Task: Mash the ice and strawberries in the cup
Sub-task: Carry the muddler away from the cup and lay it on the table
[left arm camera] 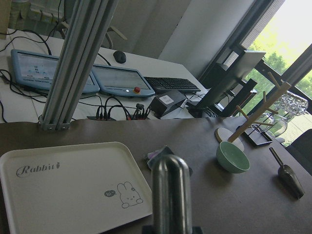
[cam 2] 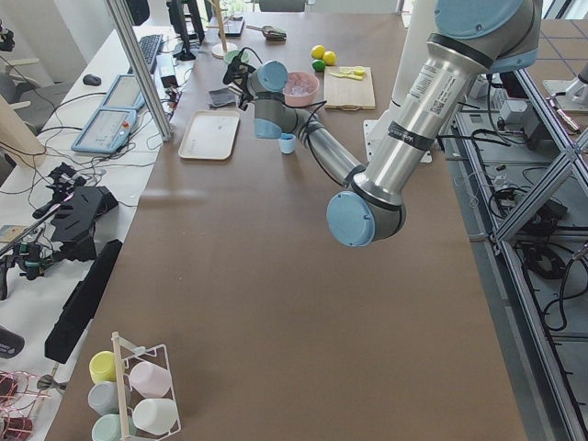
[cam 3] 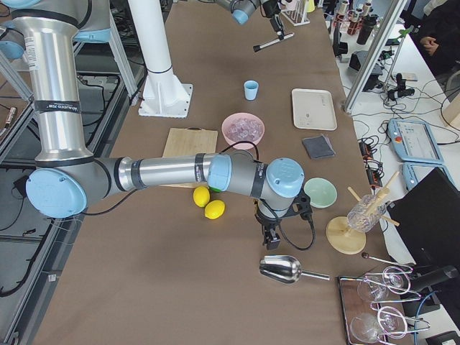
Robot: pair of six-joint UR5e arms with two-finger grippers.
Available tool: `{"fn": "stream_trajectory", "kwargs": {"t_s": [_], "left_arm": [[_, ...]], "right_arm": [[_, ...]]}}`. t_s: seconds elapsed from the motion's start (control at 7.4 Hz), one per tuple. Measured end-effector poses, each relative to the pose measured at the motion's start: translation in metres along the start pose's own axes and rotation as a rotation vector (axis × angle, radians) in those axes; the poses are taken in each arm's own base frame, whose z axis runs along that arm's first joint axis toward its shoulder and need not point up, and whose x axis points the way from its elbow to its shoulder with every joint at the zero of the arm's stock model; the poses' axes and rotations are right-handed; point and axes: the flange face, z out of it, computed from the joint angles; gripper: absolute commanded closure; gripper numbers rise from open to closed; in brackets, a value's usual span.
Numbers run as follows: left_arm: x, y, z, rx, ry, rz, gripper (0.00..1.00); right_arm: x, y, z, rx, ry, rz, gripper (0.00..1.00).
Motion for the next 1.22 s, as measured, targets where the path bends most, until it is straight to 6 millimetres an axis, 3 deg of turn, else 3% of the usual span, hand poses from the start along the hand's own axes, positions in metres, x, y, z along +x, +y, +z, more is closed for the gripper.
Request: {"fn": "stream_trajectory", "kwargs": {"t_s": [0.14,0.27,0.41,0.68,0.95,1.22], "left_arm": [[-0.049,0.003,-0.02,-0.142,-0.064,-0.131,1.0],[-0.112,0.014,-0.038,-0.215,-0.139,-0.263,1.0],[-0.175,0.029,-0.045,-0.254,-0.206,-0.363,1.0],[-0.283,0.055,-0.038,-0.328,-0.312,-0.445,1.0],[-0.356,0.079,-0.033,-0.392,-0.38,-0.423,1.0],[-0.413,0.092,-0.06,-0.386,-0.448,-0.371,1.0]], "right_arm": [[-0.001,-0.001,-0.002,0.004,-0.001,-0.002,0.0],[-0.003,-0.002,-0.004,0.009,-0.004,-0.005,0.0],[-0.004,-0.003,-0.005,0.012,-0.006,-0.007,0.0],[-0.008,-0.007,-0.01,0.021,-0.005,-0.015,0.0],[-0.01,-0.012,-0.014,0.025,0.0,-0.021,0.0],[-0.011,-0.014,-0.015,0.027,0.003,-0.025,0.0]]}}
